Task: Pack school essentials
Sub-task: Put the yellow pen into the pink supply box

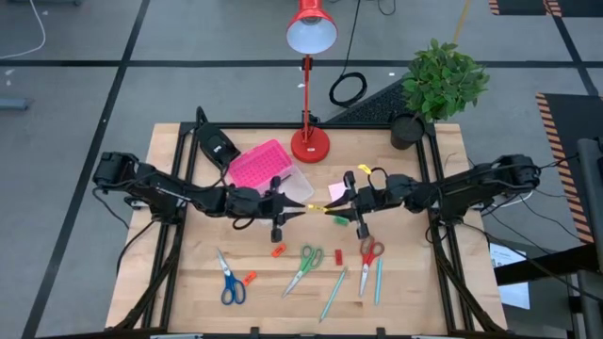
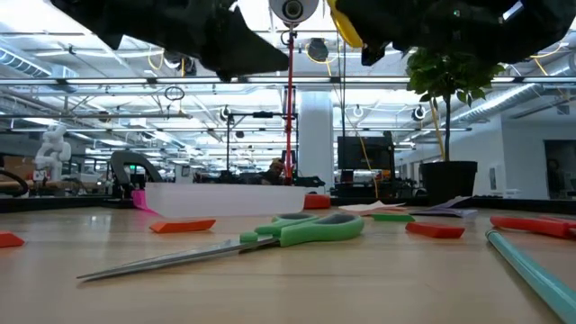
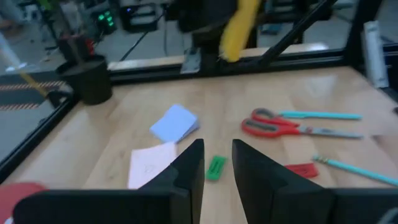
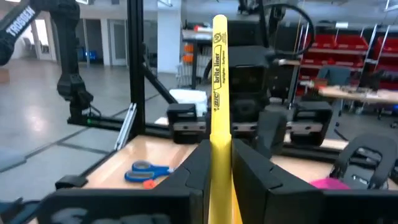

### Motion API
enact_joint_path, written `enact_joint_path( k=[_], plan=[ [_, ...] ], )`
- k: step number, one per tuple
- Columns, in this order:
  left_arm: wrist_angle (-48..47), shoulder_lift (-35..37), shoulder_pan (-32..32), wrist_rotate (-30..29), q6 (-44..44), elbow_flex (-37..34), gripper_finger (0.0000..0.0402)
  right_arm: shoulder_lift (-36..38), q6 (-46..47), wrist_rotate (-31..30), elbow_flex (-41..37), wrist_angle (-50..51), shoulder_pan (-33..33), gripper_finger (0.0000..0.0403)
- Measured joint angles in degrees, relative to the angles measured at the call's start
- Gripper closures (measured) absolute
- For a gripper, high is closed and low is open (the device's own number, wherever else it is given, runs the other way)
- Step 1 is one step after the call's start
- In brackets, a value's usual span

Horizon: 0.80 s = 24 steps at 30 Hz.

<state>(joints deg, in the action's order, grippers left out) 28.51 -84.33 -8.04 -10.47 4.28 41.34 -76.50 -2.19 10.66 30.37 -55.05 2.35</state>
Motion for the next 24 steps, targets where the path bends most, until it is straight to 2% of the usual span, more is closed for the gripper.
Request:
enact_joint_path(
  k=[6,10,12,15,20,24],
  plan=[
    [2.4,0.0,-0.4,0.5,0.4,0.0,0.0315,-4.0,-0.2,-0.1,0.0,-7.6,0.8,0.0361],
    [3.9,0.0,-0.4,3.9,0.4,0.0,0.0314,-6.9,-0.3,0.0,0.0,-13.5,1.2,0.0361],
    [4.7,0.0,-0.4,5.2,0.2,0.0,0.0300,-8.1,-0.1,-0.1,0.0,-15.8,1.2,0.0361],
    [5.7,0.0,-0.8,5.0,0.1,0.0,0.0256,-9.5,0.0,-0.1,0.0,-17.2,1.2,0.0361],
    [7.6,-0.1,-1.8,-0.2,-1.1,0.0,0.0166,-9.7,-0.1,-0.1,0.0,-17.8,1.2,0.0361],
    [14.3,-3.4,-2.3,-1.4,-1.2,0.0,0.0115,-9.7,-0.1,-0.1,0.0,-19.2,1.2,0.0361]
  ],
)
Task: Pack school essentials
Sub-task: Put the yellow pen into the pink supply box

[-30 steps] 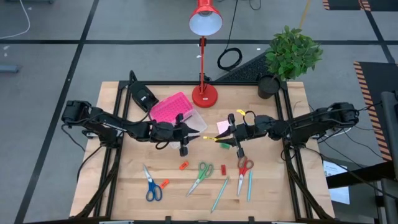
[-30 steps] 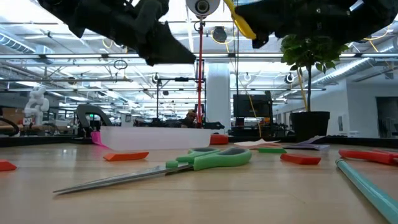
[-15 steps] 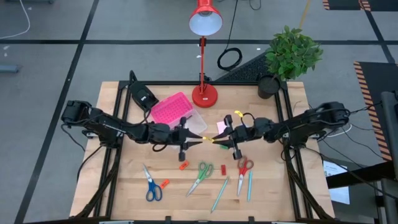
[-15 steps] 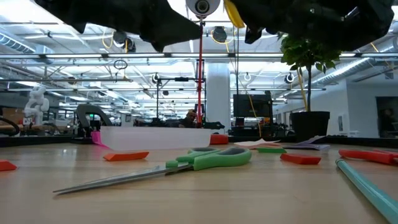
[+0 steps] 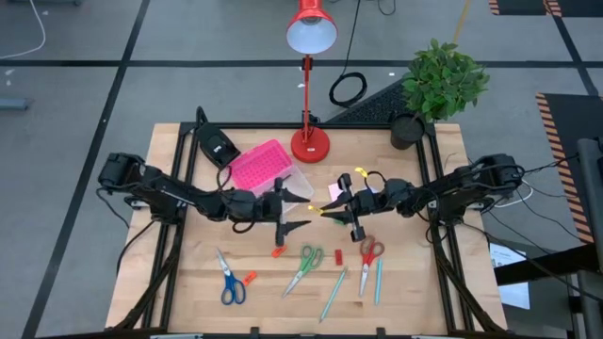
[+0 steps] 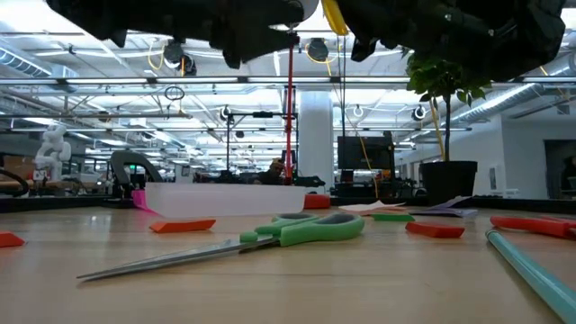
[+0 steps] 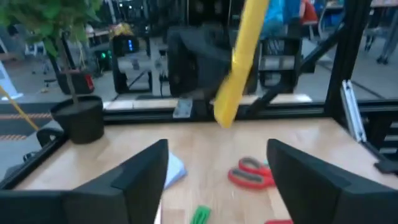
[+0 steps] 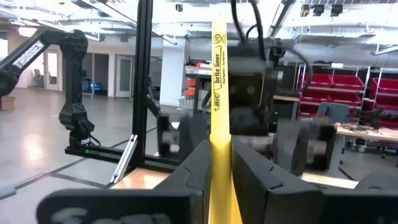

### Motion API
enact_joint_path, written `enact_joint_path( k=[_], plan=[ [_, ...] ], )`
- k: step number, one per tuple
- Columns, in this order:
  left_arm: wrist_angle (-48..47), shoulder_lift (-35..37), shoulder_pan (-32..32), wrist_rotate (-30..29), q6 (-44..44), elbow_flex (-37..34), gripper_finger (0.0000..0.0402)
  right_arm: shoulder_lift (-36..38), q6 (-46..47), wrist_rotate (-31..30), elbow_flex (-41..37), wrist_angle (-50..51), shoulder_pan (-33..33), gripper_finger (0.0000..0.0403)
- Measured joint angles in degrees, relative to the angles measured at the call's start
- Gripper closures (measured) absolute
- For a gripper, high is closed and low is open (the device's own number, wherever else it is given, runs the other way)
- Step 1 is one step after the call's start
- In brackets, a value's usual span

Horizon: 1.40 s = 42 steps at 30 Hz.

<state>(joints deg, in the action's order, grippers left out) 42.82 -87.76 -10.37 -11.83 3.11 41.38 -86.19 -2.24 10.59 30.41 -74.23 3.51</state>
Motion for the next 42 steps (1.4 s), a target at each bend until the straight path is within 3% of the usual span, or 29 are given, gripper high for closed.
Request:
enact_joint_path(
  k=[7,15,21,34,38,42],
  plan=[
    [14.2,-10.3,-0.2,-1.8,1.3,2.4,0.0099,0.0,0.2,0.0,0.0,0.2,0.0,0.0361],
    [15.0,-15.3,0.2,-0.3,1.5,8.1,0.0135,0.0,0.3,0.0,0.0,1.2,0.0,0.0361],
    [14.3,-15.3,0.1,-0.4,1.5,9.0,0.0180,0.0,0.3,0.0,0.0,1.2,0.0,0.0361],
    [12.3,-15.3,0.1,-0.3,2.7,8.9,0.0323,0.0,0.3,0.0,0.0,1.3,0.0,0.0361],
    [11.2,-15.2,0.2,-0.2,2.7,8.9,0.0342,0.0,0.4,0.2,0.0,1.5,0.0,0.0361],
    [11.1,-15.2,0.3,-0.2,2.8,8.9,0.0337,0.0,0.2,0.1,0.0,1.6,0.0,0.0361]
  ],
)
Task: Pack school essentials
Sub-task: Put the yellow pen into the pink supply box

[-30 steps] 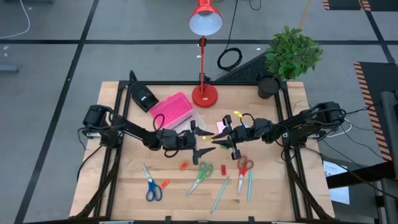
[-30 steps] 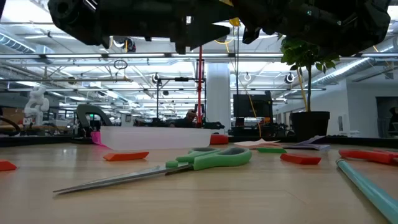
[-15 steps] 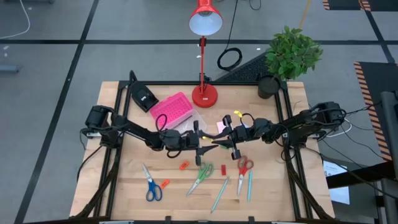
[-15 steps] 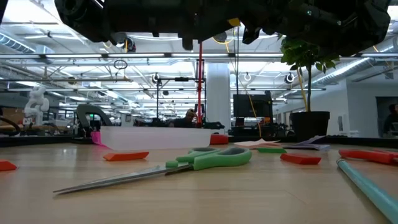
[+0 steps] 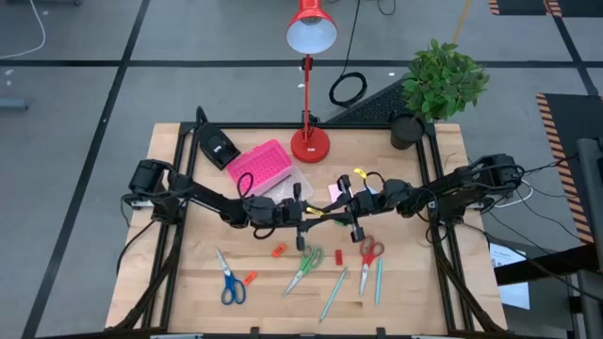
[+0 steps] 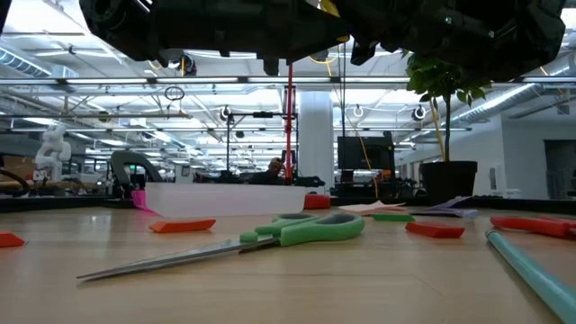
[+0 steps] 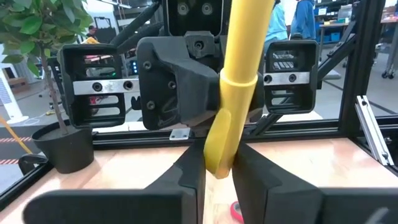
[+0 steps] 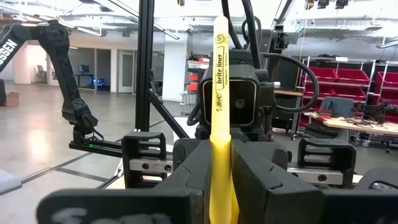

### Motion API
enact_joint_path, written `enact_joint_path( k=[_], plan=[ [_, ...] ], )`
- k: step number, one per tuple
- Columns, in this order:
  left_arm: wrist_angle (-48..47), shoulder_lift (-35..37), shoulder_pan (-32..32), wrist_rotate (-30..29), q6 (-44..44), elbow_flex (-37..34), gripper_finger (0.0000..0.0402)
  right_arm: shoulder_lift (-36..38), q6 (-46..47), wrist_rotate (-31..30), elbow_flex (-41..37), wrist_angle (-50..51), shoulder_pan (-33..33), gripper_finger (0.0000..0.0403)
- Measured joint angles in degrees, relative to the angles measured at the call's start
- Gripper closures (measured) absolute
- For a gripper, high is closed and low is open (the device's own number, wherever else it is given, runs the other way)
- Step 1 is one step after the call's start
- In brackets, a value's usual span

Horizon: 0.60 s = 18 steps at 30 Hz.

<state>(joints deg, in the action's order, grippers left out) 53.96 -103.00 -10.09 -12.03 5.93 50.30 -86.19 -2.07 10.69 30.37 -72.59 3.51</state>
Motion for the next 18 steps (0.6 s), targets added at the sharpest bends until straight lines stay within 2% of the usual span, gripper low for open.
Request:
enact_joint_path(
  k=[4,10,15,18],
  plan=[
    [-0.6,0.0,0.0,0.0,-0.4,0.0,0.0331,0.0,-0.1,-0.1,0.0,0.2,0.0,0.0339],
    [-5.5,1.6,0.0,0.0,-1.9,-0.1,0.0340,4.2,-0.3,-0.2,-1.8,4.4,0.0,0.0269],
    [-20.0,7.5,0.1,-3.9,-2.4,-0.1,0.0341,11.5,-0.5,-0.7,-4.6,10.5,0.0,0.0214],
    [-32.7,13.1,0.6,-6.8,-4.6,-0.1,0.0342,17.1,-0.9,-3.2,-6.2,17.1,-0.1,0.0193]
  ],
)
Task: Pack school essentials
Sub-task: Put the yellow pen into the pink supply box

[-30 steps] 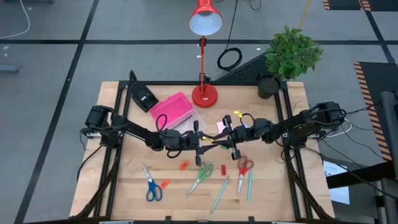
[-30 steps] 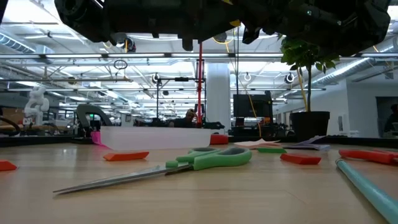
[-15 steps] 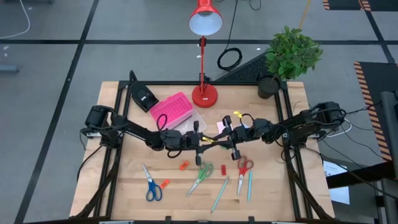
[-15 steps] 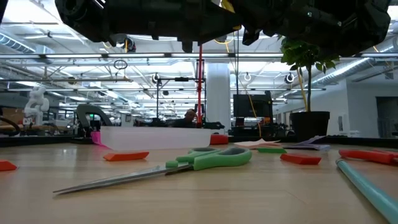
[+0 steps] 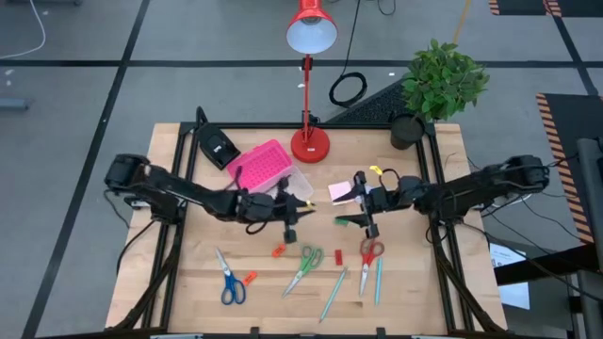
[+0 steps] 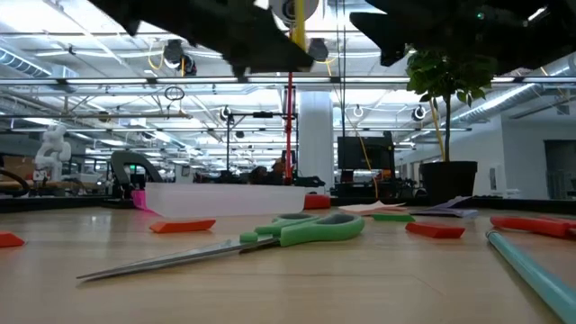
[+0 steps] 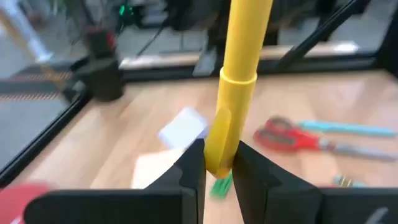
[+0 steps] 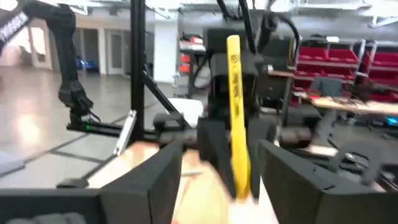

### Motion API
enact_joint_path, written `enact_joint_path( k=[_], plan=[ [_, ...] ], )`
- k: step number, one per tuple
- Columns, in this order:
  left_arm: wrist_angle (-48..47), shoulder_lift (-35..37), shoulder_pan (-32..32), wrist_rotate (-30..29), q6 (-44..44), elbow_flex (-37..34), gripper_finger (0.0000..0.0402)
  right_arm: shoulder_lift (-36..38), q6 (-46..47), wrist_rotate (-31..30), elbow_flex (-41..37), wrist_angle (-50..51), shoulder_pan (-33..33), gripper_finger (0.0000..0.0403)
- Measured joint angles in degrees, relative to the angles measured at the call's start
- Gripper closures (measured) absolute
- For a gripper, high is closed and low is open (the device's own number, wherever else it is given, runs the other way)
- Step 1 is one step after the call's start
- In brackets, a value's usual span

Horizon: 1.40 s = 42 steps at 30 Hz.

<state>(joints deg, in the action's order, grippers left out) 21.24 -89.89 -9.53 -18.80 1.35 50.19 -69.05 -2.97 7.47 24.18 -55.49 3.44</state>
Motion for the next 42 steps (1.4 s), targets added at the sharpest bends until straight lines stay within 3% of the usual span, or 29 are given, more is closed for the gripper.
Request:
enact_joint_path(
  k=[8,15,17,22,29,42],
  plan=[
    [-28.9,10.8,4.6,-1.2,-10.9,0.0,0.0342,12.3,-1.4,-6.7,-0.7,15.7,0.0,0.0189],
    [-43.4,10.0,11.8,2.3,-21.0,0.0,0.0343,14.7,-1.2,-7.9,-0.7,17.8,0.0,0.0192],
    [-46.6,8.4,13.3,3.6,-22.8,0.0,0.0343,14.2,-0.9,-10.7,-0.7,17.6,0.1,0.0192],
    [-49.2,3.9,16.1,8.6,-24.4,0.0,0.0345,10.9,0.3,-20.9,-0.7,17.2,0.0,0.0192],
    [-50.1,-0.3,18.4,12.8,-24.4,0.0,0.0347,6.0,0.2,-21.2,-0.7,14.5,-0.8,0.0192],
    [-55.8,-0.9,20.5,13.4,-27.0,0.0,0.0345,4.0,0.4,-20.9,-0.7,13.3,-1.5,0.0192]
  ],
)
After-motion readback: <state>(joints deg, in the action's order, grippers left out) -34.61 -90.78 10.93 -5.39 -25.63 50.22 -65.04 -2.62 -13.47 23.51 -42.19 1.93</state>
